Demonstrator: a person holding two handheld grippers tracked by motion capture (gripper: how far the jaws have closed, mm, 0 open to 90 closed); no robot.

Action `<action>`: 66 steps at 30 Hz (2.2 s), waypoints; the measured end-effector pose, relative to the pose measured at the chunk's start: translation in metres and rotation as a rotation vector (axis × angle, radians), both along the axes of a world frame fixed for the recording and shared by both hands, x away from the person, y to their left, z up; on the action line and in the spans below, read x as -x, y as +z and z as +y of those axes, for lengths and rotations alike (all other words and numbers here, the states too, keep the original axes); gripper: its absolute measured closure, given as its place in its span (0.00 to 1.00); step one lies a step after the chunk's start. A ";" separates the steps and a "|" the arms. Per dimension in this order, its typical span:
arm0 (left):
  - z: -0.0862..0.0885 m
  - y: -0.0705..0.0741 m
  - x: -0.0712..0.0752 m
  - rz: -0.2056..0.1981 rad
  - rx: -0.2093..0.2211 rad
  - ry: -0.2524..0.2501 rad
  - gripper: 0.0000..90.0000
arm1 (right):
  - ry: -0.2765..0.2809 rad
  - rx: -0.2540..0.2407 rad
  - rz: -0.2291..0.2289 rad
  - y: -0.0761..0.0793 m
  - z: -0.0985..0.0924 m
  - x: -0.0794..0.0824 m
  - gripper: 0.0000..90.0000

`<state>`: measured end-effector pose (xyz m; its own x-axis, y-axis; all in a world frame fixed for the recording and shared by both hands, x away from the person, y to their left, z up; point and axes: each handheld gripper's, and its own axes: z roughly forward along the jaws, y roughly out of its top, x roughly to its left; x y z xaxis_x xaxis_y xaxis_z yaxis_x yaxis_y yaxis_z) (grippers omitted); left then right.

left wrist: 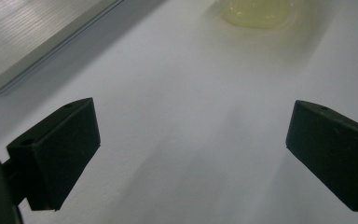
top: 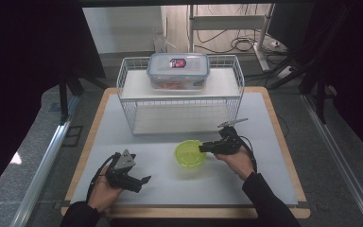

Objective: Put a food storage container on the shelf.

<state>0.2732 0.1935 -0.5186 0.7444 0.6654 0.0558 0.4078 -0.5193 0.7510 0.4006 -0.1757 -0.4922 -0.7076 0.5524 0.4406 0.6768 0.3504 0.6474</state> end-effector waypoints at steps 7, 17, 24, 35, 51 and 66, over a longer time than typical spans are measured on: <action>0.000 0.000 0.000 0.000 -0.003 -0.001 0.03 | 0.001 -0.066 0.087 -0.006 -0.003 -0.009 0.78; -0.001 0.000 0.000 -0.001 -0.005 -0.002 0.03 | 0.010 -0.123 0.161 -0.011 -0.004 -0.013 0.86; -0.001 0.000 0.000 -0.002 -0.004 -0.001 0.03 | 0.022 -0.138 0.178 -0.009 -0.002 -0.010 0.90; 0.000 0.000 0.000 -0.006 -0.002 0.001 0.03 | 0.013 -0.167 0.177 -0.004 -0.001 -0.006 0.91; 0.001 0.001 0.000 -0.012 0.002 0.006 0.03 | 0.004 -0.258 0.148 0.021 -0.006 -0.004 0.91; 0.002 0.002 0.000 -0.017 0.013 0.018 0.02 | -0.009 -0.306 0.110 0.054 -0.009 -0.004 0.91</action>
